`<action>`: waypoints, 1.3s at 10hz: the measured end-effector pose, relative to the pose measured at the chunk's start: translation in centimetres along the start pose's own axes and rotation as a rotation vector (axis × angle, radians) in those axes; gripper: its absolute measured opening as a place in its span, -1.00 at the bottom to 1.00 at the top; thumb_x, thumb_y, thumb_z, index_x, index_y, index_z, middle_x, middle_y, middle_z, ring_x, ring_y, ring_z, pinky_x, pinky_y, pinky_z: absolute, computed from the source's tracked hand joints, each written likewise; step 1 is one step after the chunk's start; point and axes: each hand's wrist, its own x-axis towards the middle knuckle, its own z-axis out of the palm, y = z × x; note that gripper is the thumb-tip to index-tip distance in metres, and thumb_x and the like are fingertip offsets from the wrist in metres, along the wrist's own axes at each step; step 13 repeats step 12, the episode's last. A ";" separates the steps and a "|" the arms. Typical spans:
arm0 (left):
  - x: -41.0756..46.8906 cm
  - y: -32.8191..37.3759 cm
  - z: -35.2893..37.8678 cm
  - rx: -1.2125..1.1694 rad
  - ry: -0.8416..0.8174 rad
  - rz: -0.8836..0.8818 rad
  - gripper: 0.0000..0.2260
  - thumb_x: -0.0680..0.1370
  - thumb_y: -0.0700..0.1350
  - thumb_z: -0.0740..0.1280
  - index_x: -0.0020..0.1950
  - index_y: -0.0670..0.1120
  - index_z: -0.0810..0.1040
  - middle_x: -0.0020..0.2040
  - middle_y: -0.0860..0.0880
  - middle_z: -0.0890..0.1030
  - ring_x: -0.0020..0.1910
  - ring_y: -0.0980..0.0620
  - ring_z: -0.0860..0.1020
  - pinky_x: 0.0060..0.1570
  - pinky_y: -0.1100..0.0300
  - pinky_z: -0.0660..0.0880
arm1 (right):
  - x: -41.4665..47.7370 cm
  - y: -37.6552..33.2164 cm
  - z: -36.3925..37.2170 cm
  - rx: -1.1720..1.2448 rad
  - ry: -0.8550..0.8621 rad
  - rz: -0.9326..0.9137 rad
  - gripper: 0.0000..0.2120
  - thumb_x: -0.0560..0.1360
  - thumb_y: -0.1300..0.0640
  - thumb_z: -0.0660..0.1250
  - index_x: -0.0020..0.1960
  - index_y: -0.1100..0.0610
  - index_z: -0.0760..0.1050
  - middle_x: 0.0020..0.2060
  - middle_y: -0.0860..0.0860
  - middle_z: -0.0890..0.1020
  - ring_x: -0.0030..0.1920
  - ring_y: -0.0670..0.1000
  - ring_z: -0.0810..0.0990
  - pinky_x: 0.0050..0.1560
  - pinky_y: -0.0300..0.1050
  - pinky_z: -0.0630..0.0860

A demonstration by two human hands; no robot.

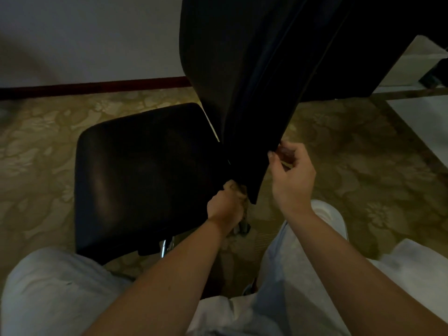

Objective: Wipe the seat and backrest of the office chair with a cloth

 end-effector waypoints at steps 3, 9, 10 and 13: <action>-1.1 -5.2 -5.6 0.138 0.008 0.121 -0.85 0.63 -0.16 0.32 0.12 -0.11 0.65 -0.03 -0.10 0.67 -0.17 0.00 0.61 -0.22 0.23 0.45 | -4.3 2.9 0.2 -0.264 -0.240 -0.053 -0.86 0.51 0.20 0.40 -0.06 0.04 0.45 -0.19 0.01 0.55 -0.20 -0.09 0.55 -0.19 -0.23 0.48; 6.7 -15.3 -20.7 0.311 0.073 0.109 -0.67 0.67 -0.05 0.28 0.44 -0.02 0.42 -0.03 0.05 0.42 -0.28 0.13 0.36 -0.16 0.14 0.35 | 6.0 -5.3 21.4 -0.817 -0.935 -0.114 -0.93 0.52 0.12 0.38 -0.03 -0.01 0.50 -0.14 -0.08 0.56 -0.10 -0.04 0.55 -0.05 -0.03 0.59; 9.6 -15.4 -22.6 0.316 0.016 0.076 -0.76 0.67 -0.06 0.28 0.33 -0.06 0.48 -0.19 0.10 0.38 -0.30 0.15 0.37 -0.18 0.14 0.36 | 9.8 -5.5 24.3 -0.941 -0.981 -0.110 -0.95 0.53 0.12 0.35 -0.01 0.03 0.51 -0.12 -0.02 0.57 -0.09 0.02 0.55 -0.06 0.00 0.58; 13.4 -13.2 -28.4 0.297 -0.197 -0.077 -0.91 0.64 -0.05 0.30 0.04 -0.06 0.52 0.00 -0.06 0.61 -0.23 0.04 0.49 -0.18 0.11 0.43 | 17.2 -8.0 27.6 -1.232 -1.265 -0.041 -0.62 0.53 0.04 0.32 0.32 0.02 0.38 0.00 0.02 0.53 -0.03 0.06 0.54 -0.06 -0.01 0.58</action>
